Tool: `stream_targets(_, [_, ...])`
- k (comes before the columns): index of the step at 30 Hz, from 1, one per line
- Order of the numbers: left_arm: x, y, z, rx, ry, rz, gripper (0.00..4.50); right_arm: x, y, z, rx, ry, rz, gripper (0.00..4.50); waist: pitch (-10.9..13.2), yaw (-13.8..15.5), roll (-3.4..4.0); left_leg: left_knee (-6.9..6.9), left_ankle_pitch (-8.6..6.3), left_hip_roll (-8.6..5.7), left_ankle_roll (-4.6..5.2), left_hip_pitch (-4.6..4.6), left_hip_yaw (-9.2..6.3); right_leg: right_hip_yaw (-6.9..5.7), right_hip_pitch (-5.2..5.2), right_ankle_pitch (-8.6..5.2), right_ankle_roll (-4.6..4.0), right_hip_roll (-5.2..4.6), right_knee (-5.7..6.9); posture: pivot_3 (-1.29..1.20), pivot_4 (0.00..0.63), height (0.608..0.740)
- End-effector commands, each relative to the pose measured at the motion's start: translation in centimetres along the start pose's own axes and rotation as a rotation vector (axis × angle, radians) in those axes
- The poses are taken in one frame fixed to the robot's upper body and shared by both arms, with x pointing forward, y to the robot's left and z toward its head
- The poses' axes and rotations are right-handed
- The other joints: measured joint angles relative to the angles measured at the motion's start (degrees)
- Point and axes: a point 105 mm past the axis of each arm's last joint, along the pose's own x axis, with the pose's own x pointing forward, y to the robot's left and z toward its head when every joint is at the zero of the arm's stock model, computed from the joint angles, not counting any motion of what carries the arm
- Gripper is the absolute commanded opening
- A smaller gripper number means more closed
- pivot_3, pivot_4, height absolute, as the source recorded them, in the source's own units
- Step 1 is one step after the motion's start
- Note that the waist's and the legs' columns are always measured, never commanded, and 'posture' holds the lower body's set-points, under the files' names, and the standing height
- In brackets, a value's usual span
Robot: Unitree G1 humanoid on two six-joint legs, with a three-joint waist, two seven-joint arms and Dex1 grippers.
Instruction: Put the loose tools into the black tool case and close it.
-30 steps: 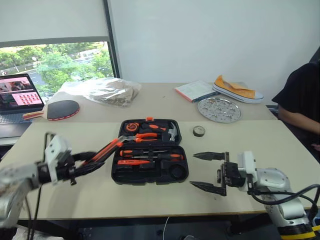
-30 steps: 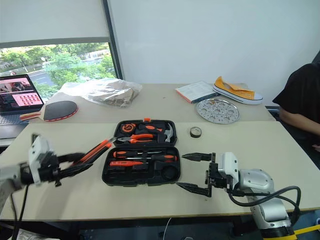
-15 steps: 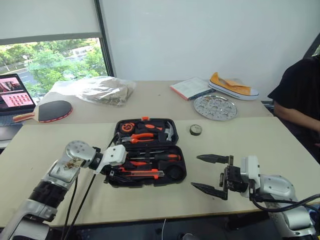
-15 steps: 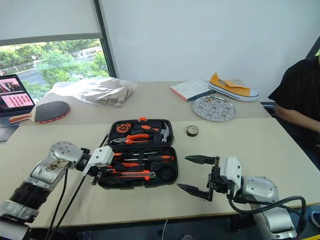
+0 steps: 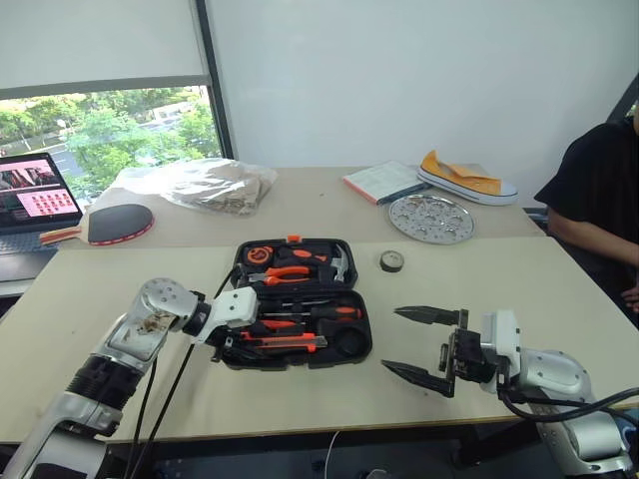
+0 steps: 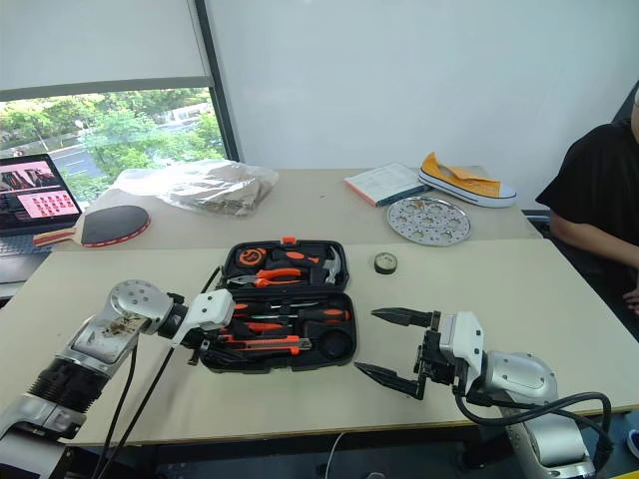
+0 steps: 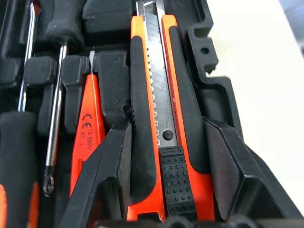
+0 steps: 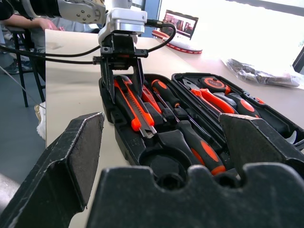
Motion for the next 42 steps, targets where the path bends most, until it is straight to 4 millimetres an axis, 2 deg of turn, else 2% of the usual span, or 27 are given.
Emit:
stream_targets(1, [0.8, -0.5, 1.4, -0.011, -0.090, -0.006, 3.25, -0.2, -0.4, 0.7, -0.039, -0.011, -0.004, 4.50, 0.0, 0.2, 0.00, 0.04, 0.00, -0.01, 0.00, -0.04, -0.03, -0.02, 0.00, -0.03, 0.05, 0.00, 0.00, 0.00, 0.150, 0.740])
stream_targets(4, [-0.6, 0.2, 3.1, 0.030, -0.191, 0.043, 4.31, -0.1, -0.4, 0.5, -0.036, -0.009, 0.002, 4.50, 0.0, 0.4, 0.00, 0.23, 0.09, -0.02, -0.18, -0.21, -0.05, -0.06, -0.12, -0.07, 0.11, -0.04, 0.01, 0.00, 0.150, 0.740])
stream_targets(7, [-2.4, 0.6, 3.9, 0.048, -0.263, 0.086, 4.31, -0.1, -0.6, 0.4, -0.036, -0.009, 0.008, 4.50, 0.0, 0.1, -0.04, 0.29, 0.08, -0.06, -0.17, -0.49, -0.04, -0.05, -0.37, -0.06, 0.15, -0.06, 0.03, 0.00, 0.150, 0.740])
stream_targets(9, [-3.1, 0.6, 3.6, 0.055, -0.266, 0.113, 4.31, 0.0, -0.7, 0.3, -0.036, -0.011, 0.010, 4.50, 0.0, 0.0, -0.03, 0.31, 0.09, -0.11, -0.19, -0.73, -0.03, -0.05, -0.66, -0.04, 0.17, -0.08, 0.06, 0.00, 0.150, 0.740])
stream_targets(10, [-3.2, 0.4, 3.4, 0.044, -0.259, 0.106, 3.76, 0.1, -0.7, 0.2, -0.036, -0.013, 0.011, 4.50, 0.0, -0.1, -0.03, 0.30, 0.09, -0.10, -0.21, -0.75, -0.03, -0.06, -0.69, -0.04, 0.17, -0.06, 0.06, 0.00, 0.150, 0.740])
stream_targets(12, [-3.1, 0.2, 3.2, 0.036, -0.257, 0.106, 3.33, 0.2, -0.7, 0.2, -0.036, -0.015, 0.012, 4.50, 0.0, -0.2, -0.02, 0.27, 0.07, -0.09, -0.23, -0.75, -0.05, -0.08, -0.69, -0.04, 0.16, -0.05, 0.05, 0.00, 0.150, 0.740])
stream_targets(21, [-0.7, -0.5, 1.5, 0.039, -0.207, 0.127, 0.14, 0.6, -0.8, -0.2, -0.025, -0.019, 0.006, 4.50, 0.0, 0.2, -0.03, 0.31, 0.07, -0.13, -0.22, -0.76, -0.05, -0.06, -0.64, -0.04, 0.17, -0.09, -0.01, 0.00, 0.150, 0.740])
stream_targets(27, [0.6, -0.8, 0.2, 0.024, -0.142, 0.109, 0.04, 0.7, -0.6, -0.1, -0.022, -0.024, 0.005, 4.50, 0.0, 0.2, -0.02, 0.31, 0.07, -0.13, -0.23, -0.72, -0.05, -0.04, -0.64, -0.04, 0.17, -0.10, 0.00, 0.00, 0.150, 0.740])
stream_targets(30, [1.2, -1.4, -1.1, 0.029, -0.077, 0.082, 0.04, 0.5, -0.7, -0.1, -0.023, -0.021, -0.001, 4.50, 0.0, 0.3, -0.01, 0.33, 0.07, -0.14, -0.23, -0.66, -0.05, -0.03, -0.56, -0.04, 0.17, -0.12, 0.00, 0.00, 0.150, 0.740])
stream_targets(34, [2.1, -2.0, -3.2, -0.074, 0.019, 0.080, 0.04, 0.3, -0.7, -0.2, -0.023, -0.018, -0.014, 4.50, 0.0, 0.2, 0.07, 0.33, 0.07, -0.14, -0.22, -0.47, -0.05, -0.01, -0.41, -0.04, 0.16, -0.12, 0.02, 0.00, 0.150, 0.740])
stream_targets(38, [3.3, -2.1, -4.3, -0.183, 0.042, 0.096, 0.04, 0.4, -0.7, -0.2, -0.022, -0.021, -0.028, 4.50, -0.2, 0.3, 0.31, 0.29, -0.06, -0.10, 0.00, 0.02, -0.05, 0.01, 0.14, -0.06, 0.17, -0.09, -0.02, 0.00, 0.150, 0.740])
stream_targets(40, [3.6, -2.8, -4.3, -0.154, 0.036, 0.054, 0.04, 0.4, -0.7, -0.1, -0.023, -0.023, -0.033, 4.50, -0.2, 0.3, 0.37, 0.27, -0.28, -0.08, 0.36, 0.38, -0.10, -0.01, 0.57, -0.11, 0.24, -0.13, -0.11, 0.00, 0.150, 0.740])
stream_targets(42, [3.7, -2.6, -3.3, -0.129, -0.033, 0.072, 0.04, 0.3, -0.8, -0.1, -0.027, -0.021, -0.041, 4.50, -0.3, 0.2, 0.43, 0.24, -0.29, -0.07, 0.37, 0.67, -0.10, 0.02, 0.85, -0.13, 0.28, -0.17, -0.14, 0.00, 0.150, 0.740])
